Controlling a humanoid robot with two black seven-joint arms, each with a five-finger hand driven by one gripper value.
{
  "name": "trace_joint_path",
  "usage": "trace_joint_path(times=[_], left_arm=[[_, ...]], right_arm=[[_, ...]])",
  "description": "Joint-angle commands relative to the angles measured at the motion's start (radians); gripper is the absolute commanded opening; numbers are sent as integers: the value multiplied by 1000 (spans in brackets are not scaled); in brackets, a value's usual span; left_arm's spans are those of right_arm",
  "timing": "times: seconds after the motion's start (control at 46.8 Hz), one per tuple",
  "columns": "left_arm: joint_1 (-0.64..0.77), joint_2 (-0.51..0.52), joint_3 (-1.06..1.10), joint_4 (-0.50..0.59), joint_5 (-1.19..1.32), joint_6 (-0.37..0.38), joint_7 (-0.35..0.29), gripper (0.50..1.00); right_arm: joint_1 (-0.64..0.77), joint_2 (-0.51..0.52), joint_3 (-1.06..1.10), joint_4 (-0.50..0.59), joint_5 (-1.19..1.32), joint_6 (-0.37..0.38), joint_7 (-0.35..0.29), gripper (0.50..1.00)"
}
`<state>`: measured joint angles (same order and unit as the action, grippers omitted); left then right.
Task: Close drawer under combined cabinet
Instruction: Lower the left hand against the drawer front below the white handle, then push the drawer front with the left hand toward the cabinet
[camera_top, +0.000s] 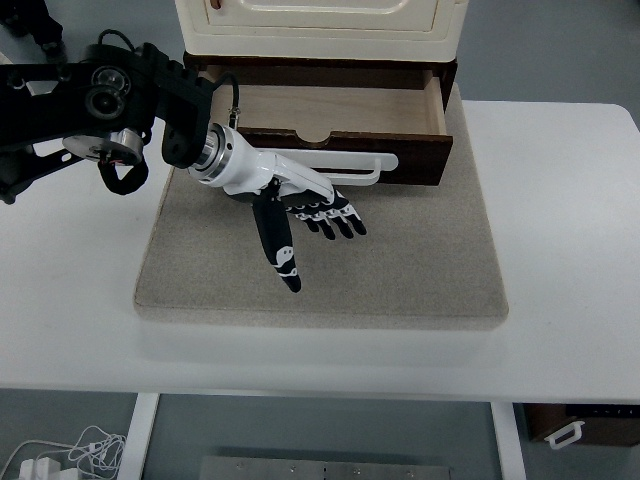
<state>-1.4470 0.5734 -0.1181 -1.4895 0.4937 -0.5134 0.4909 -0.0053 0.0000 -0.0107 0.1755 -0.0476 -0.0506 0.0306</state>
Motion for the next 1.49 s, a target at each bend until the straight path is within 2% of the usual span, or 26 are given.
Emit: trace_joint_path(times=[0.0, 0.683, 1.473], left_arm=[[0, -1, 0, 8, 0, -5, 2, 1000], [2, -7, -3, 52, 43, 9, 2, 1000], [2, -23, -17, 178, 66, 16, -8, 1000]], right_arm=[[1, 0, 0, 1, 0, 0, 0, 952], [-1, 0, 0, 1, 0, 0, 0, 952], [-1, 0, 0, 1, 0, 0, 0, 952]])
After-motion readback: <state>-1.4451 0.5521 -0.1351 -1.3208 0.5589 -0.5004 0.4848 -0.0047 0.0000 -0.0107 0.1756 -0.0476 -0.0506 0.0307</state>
